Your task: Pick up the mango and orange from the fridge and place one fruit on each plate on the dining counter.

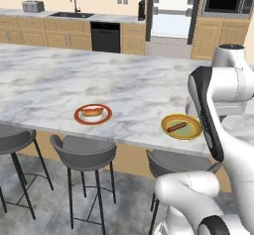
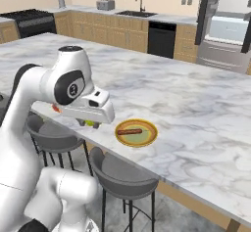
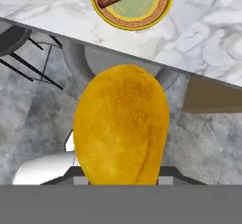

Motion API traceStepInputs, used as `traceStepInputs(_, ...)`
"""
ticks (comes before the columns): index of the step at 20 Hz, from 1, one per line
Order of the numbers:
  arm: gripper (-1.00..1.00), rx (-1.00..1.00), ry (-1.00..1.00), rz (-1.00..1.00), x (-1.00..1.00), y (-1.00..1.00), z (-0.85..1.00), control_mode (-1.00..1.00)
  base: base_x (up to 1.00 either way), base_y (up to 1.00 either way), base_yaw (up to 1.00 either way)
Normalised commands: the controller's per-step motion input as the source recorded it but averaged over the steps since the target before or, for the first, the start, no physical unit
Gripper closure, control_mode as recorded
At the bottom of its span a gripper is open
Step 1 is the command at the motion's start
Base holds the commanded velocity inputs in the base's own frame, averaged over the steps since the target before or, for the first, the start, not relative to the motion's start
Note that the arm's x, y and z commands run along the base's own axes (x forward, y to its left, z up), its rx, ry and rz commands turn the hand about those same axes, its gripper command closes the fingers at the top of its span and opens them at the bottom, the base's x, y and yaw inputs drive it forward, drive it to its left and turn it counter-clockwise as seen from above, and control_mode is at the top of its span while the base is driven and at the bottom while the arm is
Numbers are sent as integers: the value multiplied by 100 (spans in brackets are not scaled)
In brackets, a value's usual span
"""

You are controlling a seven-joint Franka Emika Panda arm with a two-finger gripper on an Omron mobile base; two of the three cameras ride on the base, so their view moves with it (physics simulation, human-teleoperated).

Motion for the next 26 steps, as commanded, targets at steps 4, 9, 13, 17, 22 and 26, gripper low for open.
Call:
traceStepInputs(4,100,0,9,4,100,-9,-100,-100,0,0,0)
traceStepInputs(9,100,0,-3,5,100,-34,-100,-100,0,0,0)
traceStepInputs(13,100,3,-16,1,48,-44,-91,-100,0,0,0)
traceStepInputs(17,100,3,-35,0,5,-22,-39,-100,0,0,0)
traceStepInputs(22,100,0,-37,0,11,0,-2,-100,0,0,0)
traceStepInputs(26,100,-5,-3,-5,74,11,0,-100,0,0,0)
